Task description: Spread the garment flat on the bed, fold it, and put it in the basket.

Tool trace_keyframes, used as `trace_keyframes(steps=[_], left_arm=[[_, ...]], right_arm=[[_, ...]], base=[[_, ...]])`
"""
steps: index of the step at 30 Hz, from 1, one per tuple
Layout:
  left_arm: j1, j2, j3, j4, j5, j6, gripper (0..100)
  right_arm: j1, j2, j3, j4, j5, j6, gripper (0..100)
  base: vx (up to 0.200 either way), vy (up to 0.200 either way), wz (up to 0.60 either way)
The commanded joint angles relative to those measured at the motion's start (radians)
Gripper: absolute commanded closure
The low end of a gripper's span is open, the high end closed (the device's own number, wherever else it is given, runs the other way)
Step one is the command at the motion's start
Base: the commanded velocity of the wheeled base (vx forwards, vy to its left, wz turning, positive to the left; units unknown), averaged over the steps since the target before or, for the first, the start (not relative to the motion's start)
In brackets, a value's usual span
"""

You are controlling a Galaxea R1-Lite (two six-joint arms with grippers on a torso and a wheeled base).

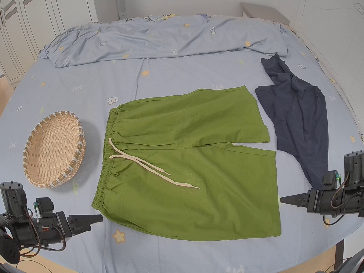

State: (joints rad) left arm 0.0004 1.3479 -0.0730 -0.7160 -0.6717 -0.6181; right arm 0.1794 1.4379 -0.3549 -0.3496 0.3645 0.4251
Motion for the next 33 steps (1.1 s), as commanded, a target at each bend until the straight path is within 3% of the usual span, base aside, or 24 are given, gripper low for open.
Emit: trace_keyframes(steps=[1,4,6,11,18,27,33], left_arm=[[0.041,0.183,0.019,-0.026,-0.039,0.028,0],[0.061,0.272,0.01,-0.071,-0.042,0.086,0],[0.102,0.361,0.005,-0.194,-0.06,0.153,0],[0.138,0.493,-0.034,-0.339,-0.157,0.158,0],[0.193,0.622,-0.016,-0.514,-0.166,0.158,0],[0.15,0.646,-0.053,-0.553,-0.167,0.146,0],[0.145,0.643,-0.053,-0.622,-0.167,0.09,0]], right_arm=[[-0.001,-0.04,0.022,-0.071,0.042,0.017,0],[0.0,0.006,-0.021,-0.111,0.042,0.017,0],[0.002,0.065,-0.062,-0.158,0.044,0.017,0],[0.005,0.088,-0.059,-0.19,0.048,0.017,0],[0.019,0.082,-0.062,-0.19,0.047,0.017,0],[0.032,0.079,-0.059,-0.19,0.045,0.017,0],[0.034,0.081,-0.055,-0.19,0.044,0.015,0]], base=[[0.0,0.0,0.0],[0.0,0.0,0.0],[0.0,0.0,0.0],[0.0,0.0,0.0],[0.0,0.0,0.0],[0.0,0.0,0.0],[0.0,0.0,0.0]])
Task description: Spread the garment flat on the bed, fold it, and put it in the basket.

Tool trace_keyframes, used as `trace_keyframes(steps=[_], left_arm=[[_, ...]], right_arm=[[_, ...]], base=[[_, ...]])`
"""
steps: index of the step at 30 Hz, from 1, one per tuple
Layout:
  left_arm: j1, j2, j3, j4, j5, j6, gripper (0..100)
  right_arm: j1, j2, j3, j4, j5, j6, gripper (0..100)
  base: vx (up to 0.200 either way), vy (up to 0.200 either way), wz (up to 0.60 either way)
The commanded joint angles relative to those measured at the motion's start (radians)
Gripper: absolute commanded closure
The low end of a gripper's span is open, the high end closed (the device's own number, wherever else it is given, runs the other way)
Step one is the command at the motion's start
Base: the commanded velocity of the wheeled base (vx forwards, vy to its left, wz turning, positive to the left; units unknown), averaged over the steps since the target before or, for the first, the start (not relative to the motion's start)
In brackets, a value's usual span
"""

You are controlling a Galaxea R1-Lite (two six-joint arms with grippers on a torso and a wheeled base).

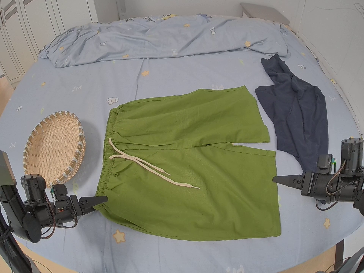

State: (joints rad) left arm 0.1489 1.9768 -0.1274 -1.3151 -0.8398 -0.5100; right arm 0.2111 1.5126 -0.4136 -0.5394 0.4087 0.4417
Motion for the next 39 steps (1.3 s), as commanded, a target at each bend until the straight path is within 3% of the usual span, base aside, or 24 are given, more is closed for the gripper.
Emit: trace_keyframes(steps=[1,14,15,24,32,34,39], left_arm=[[-0.003,0.014,0.002,-0.023,0.001,-0.018,0],[-0.005,0.063,-0.014,-0.07,-0.019,-0.035,0],[-0.003,0.065,-0.017,-0.07,-0.024,-0.033,100],[0.011,0.063,-0.017,-0.072,-0.033,-0.033,100],[0.031,0.03,0.092,-0.141,-0.035,-0.028,100],[0.032,0.034,0.127,-0.177,-0.036,-0.024,100],[0.075,0.007,0.127,-0.121,-0.045,-0.022,100]], right_arm=[[0.002,0.006,0.004,-0.001,-0.001,-0.001,0],[-0.01,0.012,0.004,-0.001,-0.004,-0.001,0],[-0.009,0.012,0.004,-0.001,-0.004,-0.001,0],[-0.001,0.012,0.039,-0.002,-0.004,-0.001,0],[0.004,0.028,0.159,-0.002,0.001,0.003,0],[0.005,0.034,0.18,-0.002,0.021,0.005,0],[0.001,0.04,0.202,0.009,0.116,0.012,0]], base=[[0.0,0.0,0.0],[0.0,0.0,0.0],[0.0,0.0,0.0],[0.0,0.0,0.0],[0.0,0.0,0.0],[0.0,0.0,0.0],[0.0,0.0,0.0]])
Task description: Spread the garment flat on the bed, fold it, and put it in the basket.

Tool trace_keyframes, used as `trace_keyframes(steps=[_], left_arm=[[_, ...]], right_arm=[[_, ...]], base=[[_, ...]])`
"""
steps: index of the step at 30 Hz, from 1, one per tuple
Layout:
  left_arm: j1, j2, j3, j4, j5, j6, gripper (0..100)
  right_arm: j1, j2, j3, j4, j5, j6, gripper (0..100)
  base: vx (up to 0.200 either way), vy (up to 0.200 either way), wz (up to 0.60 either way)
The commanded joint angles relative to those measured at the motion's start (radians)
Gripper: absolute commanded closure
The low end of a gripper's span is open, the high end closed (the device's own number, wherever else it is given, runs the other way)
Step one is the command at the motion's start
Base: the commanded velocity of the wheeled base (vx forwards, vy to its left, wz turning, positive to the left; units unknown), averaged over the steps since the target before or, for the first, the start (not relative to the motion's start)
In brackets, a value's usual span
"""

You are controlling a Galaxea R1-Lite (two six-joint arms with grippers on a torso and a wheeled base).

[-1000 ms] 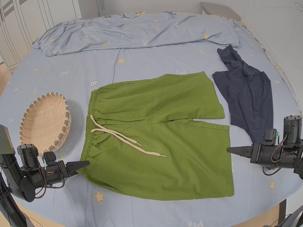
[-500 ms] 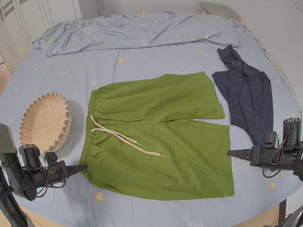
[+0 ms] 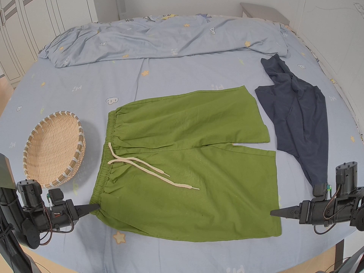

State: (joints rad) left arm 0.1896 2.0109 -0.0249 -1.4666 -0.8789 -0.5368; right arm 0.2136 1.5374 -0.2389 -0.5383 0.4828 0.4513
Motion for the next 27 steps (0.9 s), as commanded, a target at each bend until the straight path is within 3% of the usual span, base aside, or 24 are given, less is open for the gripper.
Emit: trace_keyframes(steps=[1,3,4,15,27], left_arm=[[0.041,-0.037,0.025,0.042,-0.028,0.005,100],[0.039,-0.037,0.025,0.046,-0.055,0.005,100],[0.037,-0.037,0.025,0.046,-0.069,0.003,100],[0.047,-0.035,0.025,0.037,-0.08,0.003,100],[0.041,-0.032,0.025,0.035,-0.08,0.005,100]], right_arm=[[-0.005,0.032,0.038,0.008,0.083,0.001,0],[-0.007,0.039,0.041,0.004,0.094,0.001,0],[-0.011,0.101,0.046,-0.003,0.137,-0.006,0],[-0.06,0.199,0.053,-0.037,0.143,-0.022,0],[-0.114,0.311,0.079,-0.186,0.152,-0.028,0]], base=[[0.0,0.0,0.0],[0.0,0.0,0.0],[0.0,0.0,0.0],[0.0,0.0,0.0],[0.0,0.0,0.0]])
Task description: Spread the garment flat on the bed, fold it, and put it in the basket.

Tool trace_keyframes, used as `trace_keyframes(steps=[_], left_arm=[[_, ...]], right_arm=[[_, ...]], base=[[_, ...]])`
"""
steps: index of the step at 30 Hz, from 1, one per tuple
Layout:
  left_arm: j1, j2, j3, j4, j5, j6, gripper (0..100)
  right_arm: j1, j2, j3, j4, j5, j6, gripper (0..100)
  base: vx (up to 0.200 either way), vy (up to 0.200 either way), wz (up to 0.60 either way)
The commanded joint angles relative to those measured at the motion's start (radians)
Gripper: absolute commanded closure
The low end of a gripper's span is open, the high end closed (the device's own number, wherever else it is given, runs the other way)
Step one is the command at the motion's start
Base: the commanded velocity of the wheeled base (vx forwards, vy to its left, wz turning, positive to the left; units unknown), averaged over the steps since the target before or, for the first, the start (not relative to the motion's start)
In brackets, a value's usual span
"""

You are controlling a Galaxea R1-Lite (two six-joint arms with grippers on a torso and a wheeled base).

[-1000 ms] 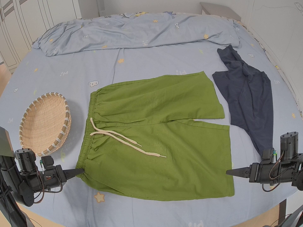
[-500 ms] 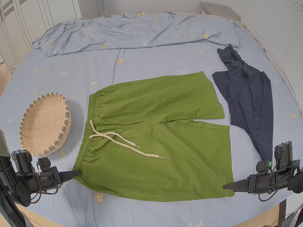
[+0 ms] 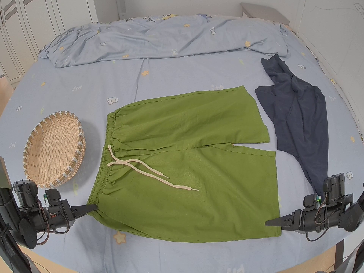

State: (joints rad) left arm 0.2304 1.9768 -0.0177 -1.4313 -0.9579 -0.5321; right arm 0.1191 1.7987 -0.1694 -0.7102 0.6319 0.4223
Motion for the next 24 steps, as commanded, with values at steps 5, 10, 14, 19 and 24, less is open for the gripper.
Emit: trace_keyframes(steps=[5,10,14,19,24], left_arm=[[-0.008,0.0,0.018,0.006,0.001,0.0,100],[-0.006,-0.003,0.018,0.008,-0.001,0.0,100],[-0.006,-0.003,0.018,0.008,0.001,0.0,100],[0.0,-0.004,0.018,0.009,-0.001,0.0,100],[0.001,-0.004,0.018,0.009,-0.001,0.0,100]], right_arm=[[-0.015,0.1,-0.002,-0.028,0.005,0.001,0],[-0.013,0.128,-0.004,-0.051,0.012,0.004,0],[-0.006,0.125,-0.004,-0.061,0.077,0.009,0],[-0.004,0.122,-0.006,-0.061,0.094,0.012,0],[0.001,0.12,-0.006,-0.061,0.12,0.012,0]], base=[[0.0,0.0,0.0],[0.0,0.0,0.0],[0.0,0.0,0.0],[0.0,0.0,0.0],[0.0,0.0,0.0]])
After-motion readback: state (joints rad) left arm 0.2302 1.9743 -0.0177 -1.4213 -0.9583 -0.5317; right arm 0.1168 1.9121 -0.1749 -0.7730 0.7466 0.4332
